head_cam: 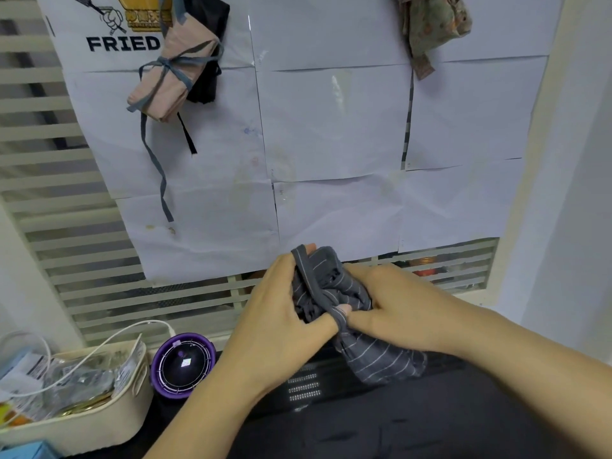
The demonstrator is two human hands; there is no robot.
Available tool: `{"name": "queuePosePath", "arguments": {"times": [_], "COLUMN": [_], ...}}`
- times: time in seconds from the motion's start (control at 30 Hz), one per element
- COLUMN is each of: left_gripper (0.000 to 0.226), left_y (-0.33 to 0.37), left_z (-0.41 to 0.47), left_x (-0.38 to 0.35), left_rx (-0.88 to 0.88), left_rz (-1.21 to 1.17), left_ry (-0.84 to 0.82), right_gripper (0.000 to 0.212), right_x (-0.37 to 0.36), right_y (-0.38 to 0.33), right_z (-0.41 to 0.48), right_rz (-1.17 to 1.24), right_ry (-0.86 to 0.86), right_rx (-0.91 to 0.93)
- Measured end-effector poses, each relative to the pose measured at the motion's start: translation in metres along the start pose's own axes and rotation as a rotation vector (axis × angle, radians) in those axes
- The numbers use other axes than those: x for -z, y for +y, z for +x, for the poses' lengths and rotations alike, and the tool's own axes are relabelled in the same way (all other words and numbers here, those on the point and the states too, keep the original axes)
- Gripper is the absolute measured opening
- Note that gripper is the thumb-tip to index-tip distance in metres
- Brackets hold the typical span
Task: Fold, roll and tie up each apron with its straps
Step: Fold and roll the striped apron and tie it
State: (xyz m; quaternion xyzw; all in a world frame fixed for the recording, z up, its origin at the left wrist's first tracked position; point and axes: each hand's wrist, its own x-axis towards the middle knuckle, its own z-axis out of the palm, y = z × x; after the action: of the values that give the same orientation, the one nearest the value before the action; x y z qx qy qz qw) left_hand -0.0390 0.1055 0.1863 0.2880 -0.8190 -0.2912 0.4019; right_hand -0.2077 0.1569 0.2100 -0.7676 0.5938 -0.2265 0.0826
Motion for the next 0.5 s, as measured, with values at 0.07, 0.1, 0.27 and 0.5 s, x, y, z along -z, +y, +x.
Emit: {"name": "queuePosePath", "arguments": {"times": [0.07,0.1,0.27,0.5], "left_gripper": [0.045,0.042,0.049,0.034], "left_y": [0.0002,0.0005,0.0034,0.0041], "left_z": [-0.0011,-0.0011,-0.0006,-0.0088], "left_x": [0.0015,0.0023,0.0073,-0.0013], "left_rx": [0.008,0.001,-0.070,-0.101], "left_rz": [0.055,0.082,0.133,0.139], "left_ry": [-0.016,-0.050,-0.199,-0.104], "right_gripper": [0.007,0.009,0.013,0.021], "right_x": [0.0054,0.0062,0.0044,0.0086], "right_y": [-0.0013,-0.0008,0.0043,0.0009], "right_z": [-0.0015,-0.0023,-0.0036,-0.0062], "right_rz": [-0.081,-0.104,-0.078,0.030], "right_ry": [-0.066,-0.105,-0.191,-0.394], "right_rx": [0.037,0.048,0.072,0.059]}}
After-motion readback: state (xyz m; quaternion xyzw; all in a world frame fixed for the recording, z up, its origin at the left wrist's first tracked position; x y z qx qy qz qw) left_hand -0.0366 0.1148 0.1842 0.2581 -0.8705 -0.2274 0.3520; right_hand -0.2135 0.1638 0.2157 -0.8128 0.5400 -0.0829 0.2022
